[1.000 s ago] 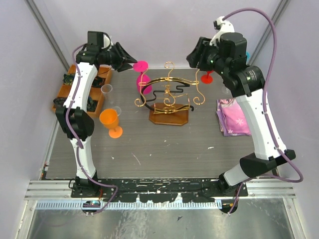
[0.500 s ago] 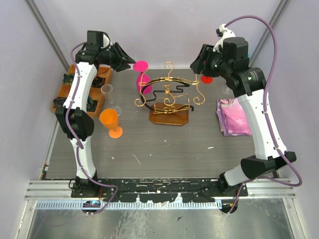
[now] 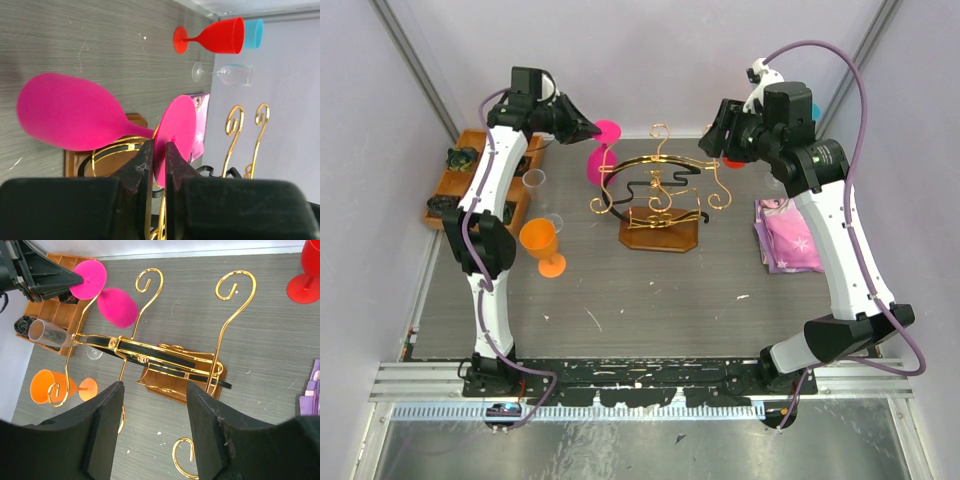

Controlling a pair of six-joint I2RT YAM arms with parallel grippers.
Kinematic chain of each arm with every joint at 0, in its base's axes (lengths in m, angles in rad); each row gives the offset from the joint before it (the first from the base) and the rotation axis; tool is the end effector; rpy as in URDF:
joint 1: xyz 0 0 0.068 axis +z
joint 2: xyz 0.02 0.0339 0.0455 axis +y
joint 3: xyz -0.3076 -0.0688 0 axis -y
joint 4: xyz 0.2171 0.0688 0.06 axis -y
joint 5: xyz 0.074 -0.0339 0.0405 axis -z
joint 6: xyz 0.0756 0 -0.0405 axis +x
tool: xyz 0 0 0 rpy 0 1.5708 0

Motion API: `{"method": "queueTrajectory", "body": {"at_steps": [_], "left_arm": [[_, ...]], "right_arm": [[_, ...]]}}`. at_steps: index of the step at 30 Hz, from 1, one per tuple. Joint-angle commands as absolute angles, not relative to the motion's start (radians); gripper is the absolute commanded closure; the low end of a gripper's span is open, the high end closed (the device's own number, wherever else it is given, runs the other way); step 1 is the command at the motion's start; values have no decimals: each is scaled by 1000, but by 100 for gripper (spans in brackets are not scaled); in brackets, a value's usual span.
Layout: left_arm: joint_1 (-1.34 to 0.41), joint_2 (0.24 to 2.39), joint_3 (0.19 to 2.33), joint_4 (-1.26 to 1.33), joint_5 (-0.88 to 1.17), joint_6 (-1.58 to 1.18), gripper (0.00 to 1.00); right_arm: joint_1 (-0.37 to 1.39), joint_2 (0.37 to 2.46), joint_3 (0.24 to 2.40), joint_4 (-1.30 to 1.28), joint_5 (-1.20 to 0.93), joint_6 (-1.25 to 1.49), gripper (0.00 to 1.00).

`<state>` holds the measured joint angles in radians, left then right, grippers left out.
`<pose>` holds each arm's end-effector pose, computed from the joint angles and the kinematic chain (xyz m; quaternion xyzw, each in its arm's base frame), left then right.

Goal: Take the wine glass off the wine glass rack

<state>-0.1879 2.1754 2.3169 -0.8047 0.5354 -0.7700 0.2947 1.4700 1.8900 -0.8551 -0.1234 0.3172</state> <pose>0.4947 -0.1333 0.3710 -0.1376 0.8636 -0.4058 0.2656 0.2824 0.0954 0.5000 -0.0237 0.8418 0.2113 0.4962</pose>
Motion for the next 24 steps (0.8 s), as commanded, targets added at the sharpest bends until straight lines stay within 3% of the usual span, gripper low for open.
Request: {"method": "queueTrajectory", "body": {"at_steps": [1, 4, 17, 24], "left_arm": [[-189, 2151, 2306, -787, 534, -764, 91], [-189, 2139, 2287, -792, 520, -761, 100], [-138, 2005, 2085, -578, 541, -851, 100], [-139, 2092, 2101, -357, 591, -971, 100]], "right_arm": [[287, 1426, 1880, -811, -155, 305, 41], [286, 1423, 1867, -812, -161, 304, 41], [281, 1410, 1830, -803, -173, 294, 41], [278, 1405, 1827, -805, -172, 284, 41]]}}
